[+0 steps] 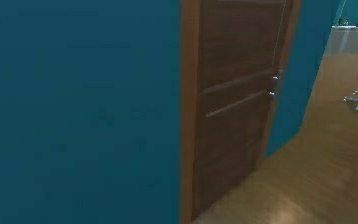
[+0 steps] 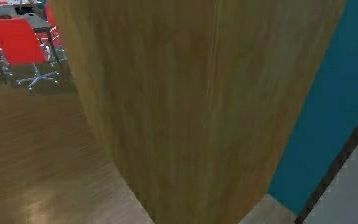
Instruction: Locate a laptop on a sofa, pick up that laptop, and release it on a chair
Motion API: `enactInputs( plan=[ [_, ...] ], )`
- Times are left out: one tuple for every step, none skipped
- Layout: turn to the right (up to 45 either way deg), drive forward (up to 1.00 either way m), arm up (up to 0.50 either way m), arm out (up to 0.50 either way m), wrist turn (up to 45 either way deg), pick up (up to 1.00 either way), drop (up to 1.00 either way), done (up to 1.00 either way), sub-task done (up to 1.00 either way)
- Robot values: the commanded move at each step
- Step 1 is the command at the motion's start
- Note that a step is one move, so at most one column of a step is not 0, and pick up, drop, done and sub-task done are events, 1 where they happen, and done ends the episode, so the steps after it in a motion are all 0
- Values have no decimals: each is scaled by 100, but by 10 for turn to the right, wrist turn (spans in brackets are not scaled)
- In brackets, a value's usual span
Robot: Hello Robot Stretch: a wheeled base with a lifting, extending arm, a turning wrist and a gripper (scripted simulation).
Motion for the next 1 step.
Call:
enactInputs(
  plan=[
    [450,0,0,0,0,0,0,0,0]
  ],
)
